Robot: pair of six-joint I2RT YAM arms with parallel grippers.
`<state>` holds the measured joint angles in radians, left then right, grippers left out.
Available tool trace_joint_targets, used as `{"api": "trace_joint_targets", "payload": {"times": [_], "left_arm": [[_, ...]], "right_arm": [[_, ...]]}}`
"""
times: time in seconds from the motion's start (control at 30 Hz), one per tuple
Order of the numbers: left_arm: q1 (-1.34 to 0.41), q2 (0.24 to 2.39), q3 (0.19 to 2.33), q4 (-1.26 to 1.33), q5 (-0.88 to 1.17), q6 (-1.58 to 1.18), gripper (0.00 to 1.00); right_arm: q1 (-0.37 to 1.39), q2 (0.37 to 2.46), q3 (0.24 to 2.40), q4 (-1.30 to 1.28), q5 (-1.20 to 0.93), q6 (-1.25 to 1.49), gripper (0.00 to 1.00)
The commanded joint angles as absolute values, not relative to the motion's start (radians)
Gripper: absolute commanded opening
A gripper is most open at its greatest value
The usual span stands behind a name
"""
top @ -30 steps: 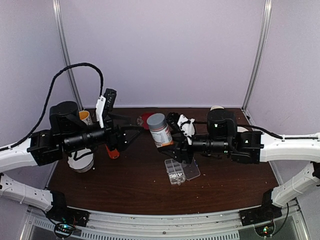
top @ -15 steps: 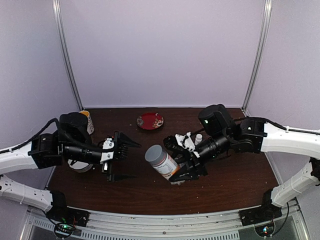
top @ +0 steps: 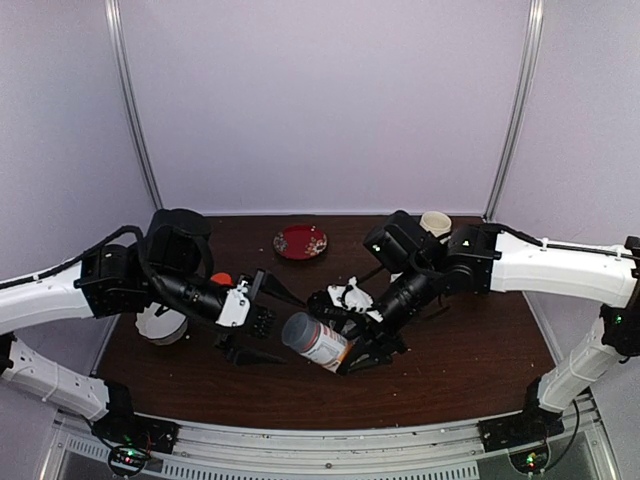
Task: Sort the pills into containers
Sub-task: Pass from the right arm to the left
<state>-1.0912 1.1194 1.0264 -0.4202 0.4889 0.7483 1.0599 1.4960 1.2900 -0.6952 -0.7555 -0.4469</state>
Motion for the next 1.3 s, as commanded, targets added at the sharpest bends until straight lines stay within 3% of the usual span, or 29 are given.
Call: {"api": "trace_joint_targets", "payload": {"times": [0.0, 0.2, 0.37, 0.47, 0.7, 0.77, 0.83, 1.0, 1.27], "left_arm": [[-1.089, 1.149, 1.074, -0.440, 0.524, 0.799, 0.83], [-1.088, 1.172, 1.081, -0.444, 0.531, 0.812, 0.73], [-1.084, 1.186, 1.086, -0.457, 0.535, 0.819, 0.45], [-1.081, 1.189, 1.088, -0.468, 0.541, 0.820, 0.35], [-1.062, 1.195, 1.087, -0.472, 0.532, 0.803, 0.04], [-1.050, 1.185, 1.076, -0.447, 0.526, 0.776, 0.00], [-1.041, 1.168, 1.056, -0.409, 0.512, 0.742, 0.00], [-1.027, 1.088, 0.981, -0.266, 0.495, 0.632, 0.00], [-1.022, 1.001, 0.892, -0.008, 0.397, 0.336, 0.00]], "right_arm": [[1.063, 1.528, 1.347, -0.727, -0.765, -0.458, 0.00], [1.057, 1.548, 1.363, -0.719, -0.760, -0.437, 0.00], [1.049, 1.547, 1.361, -0.690, -0.765, -0.417, 0.00], [1.043, 1.546, 1.358, -0.673, -0.766, -0.405, 0.00], [0.996, 1.477, 1.237, -0.497, -0.824, -0.335, 0.39], [0.979, 1.432, 1.169, -0.404, -0.845, -0.297, 0.67], [0.959, 1.381, 1.095, -0.280, -0.852, -0.234, 0.86], [0.895, 1.239, 0.877, 0.100, -0.822, 0.029, 0.99], [0.890, 1.045, 0.655, 0.355, -0.515, 0.278, 1.00]]}}
